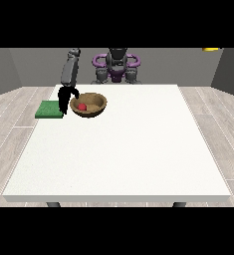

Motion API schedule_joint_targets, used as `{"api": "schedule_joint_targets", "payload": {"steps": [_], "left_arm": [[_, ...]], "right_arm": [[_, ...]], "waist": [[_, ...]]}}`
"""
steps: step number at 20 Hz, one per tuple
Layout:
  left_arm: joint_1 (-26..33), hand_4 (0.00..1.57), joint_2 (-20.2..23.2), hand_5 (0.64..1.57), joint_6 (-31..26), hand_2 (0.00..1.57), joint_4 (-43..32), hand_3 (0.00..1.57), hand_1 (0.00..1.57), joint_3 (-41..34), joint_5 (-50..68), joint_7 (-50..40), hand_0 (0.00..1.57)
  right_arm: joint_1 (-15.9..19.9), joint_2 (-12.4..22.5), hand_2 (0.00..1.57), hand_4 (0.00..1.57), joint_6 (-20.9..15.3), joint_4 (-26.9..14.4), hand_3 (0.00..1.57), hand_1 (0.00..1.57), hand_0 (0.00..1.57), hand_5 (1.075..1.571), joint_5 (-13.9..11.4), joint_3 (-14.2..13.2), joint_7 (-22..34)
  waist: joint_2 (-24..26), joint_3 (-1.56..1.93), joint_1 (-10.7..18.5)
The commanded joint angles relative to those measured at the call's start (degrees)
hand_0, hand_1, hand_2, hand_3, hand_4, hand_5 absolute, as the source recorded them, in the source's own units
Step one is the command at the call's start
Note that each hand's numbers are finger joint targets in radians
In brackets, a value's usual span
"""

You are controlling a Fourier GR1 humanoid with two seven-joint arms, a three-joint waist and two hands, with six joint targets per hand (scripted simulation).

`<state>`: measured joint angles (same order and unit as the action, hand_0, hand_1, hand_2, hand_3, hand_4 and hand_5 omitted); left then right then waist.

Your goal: Pick the cup and pour the ball into the bowl, then pick the bowl and place it on the pad

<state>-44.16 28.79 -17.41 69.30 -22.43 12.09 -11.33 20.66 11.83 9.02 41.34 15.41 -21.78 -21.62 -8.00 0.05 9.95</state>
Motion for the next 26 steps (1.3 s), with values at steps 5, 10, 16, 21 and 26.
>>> {"api": "schedule_joint_targets", "payload": {"steps": [5,10,16,21,26], "left_arm": [[0.88,1.01,2.90,1.534,-1.63,0.00,5.69,0.00,0.00,-1.43,4.07,-1.88,0.00],[1.19,1.02,4.04,1.538,-1.86,0.00,4.92,0.00,0.00,-1.44,4.18,-2.74,0.00],[-0.30,1.02,4.79,1.545,-0.62,0.00,6.62,0.00,0.00,-2.14,6.00,-5.27,0.00],[-0.79,1.02,7.71,1.533,-4.18,0.00,5.02,0.00,0.00,-4.34,7.86,-2.44,0.00],[1.12,1.07,7.03,1.523,-4.56,0.00,5.96,0.00,0.00,-4.78,8.84,-2.41,0.00]], "right_arm": [[1.69,3.31,0.00,0.48,4.58,-8.66,0.00,0.00,0.00,1.549,0.75,-1.96,-8.35],[4.39,0.84,0.00,0.46,-0.13,-5.98,0.00,0.00,0.00,1.547,-0.10,-0.30,-5.66],[4.53,-0.30,0.00,0.47,-0.46,-7.47,0.00,0.00,0.00,1.547,-0.53,-0.09,-7.55],[2.07,1.41,1.57,0.62,-8.93,-8.31,0.45,1.48,1.48,1.491,-1.92,-1.07,-0.41],[-3.59,3.61,1.57,0.90,-15.96,-5.32,1.57,1.57,1.57,1.495,-7.24,1.41,2.05]], "waist": [[-4.83,0.04,0.86],[-4.15,0.00,0.90],[-4.74,0.07,1.37],[-9.17,-0.02,2.12],[-7.51,-0.17,3.37]]}}
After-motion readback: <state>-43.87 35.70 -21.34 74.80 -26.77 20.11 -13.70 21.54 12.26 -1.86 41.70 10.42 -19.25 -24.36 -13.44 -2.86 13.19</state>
